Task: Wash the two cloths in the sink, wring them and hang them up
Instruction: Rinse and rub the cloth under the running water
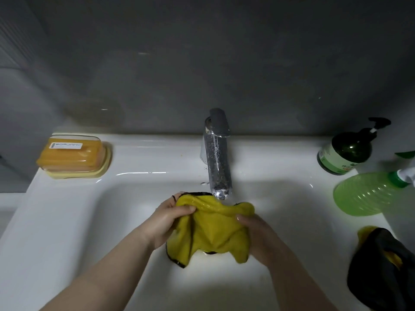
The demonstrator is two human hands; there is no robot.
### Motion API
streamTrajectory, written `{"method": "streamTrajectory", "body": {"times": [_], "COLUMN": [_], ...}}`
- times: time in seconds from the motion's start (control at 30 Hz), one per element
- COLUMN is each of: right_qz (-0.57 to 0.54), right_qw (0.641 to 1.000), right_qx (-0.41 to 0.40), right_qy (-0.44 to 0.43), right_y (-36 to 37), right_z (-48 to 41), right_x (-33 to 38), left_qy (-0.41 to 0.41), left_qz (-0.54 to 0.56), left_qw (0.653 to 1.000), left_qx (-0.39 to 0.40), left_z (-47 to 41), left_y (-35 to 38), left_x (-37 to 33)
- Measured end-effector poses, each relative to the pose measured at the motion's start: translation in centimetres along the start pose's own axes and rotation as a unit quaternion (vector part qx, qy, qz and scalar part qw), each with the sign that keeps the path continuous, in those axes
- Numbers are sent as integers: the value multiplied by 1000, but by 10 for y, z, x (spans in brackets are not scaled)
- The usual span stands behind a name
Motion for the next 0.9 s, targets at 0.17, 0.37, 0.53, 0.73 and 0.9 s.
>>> {"method": "streamTrajectory", "body": {"times": [0.17, 0.37, 0.53, 0.73, 0.9], "right_qz": [55, 367, 426, 329, 271], "right_qw": [959, 862, 833, 854, 864], "right_qx": [-276, -331, -321, -362, -396], "right_qy": [-45, -116, -144, -177, -152], "right_y": [21, 43, 52, 45, 27], "right_z": [-12, -17, -12, -8, -11], "right_x": [-15, 11, 6, 16, 26], "left_qy": [-13, -16, -15, -14, -93], "left_qz": [-23, -126, -100, -144, 27], "left_qw": [977, 964, 974, 974, 993], "left_qx": [-213, -234, -204, -174, -62], "left_z": [-4, -5, -15, -14, 0], "left_y": [14, 33, 35, 51, 74], "left_x": [14, 23, 11, 10, 23]}}
Point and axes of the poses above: each hand's wrist, its own z-axis away from the middle knuckle, its own y-axis out of the palm, x = y × z, the point moved 5 cm from there along -z, towards the middle knuckle, and after that the axes turned 5 degrees about y, right-handed, at the moved point
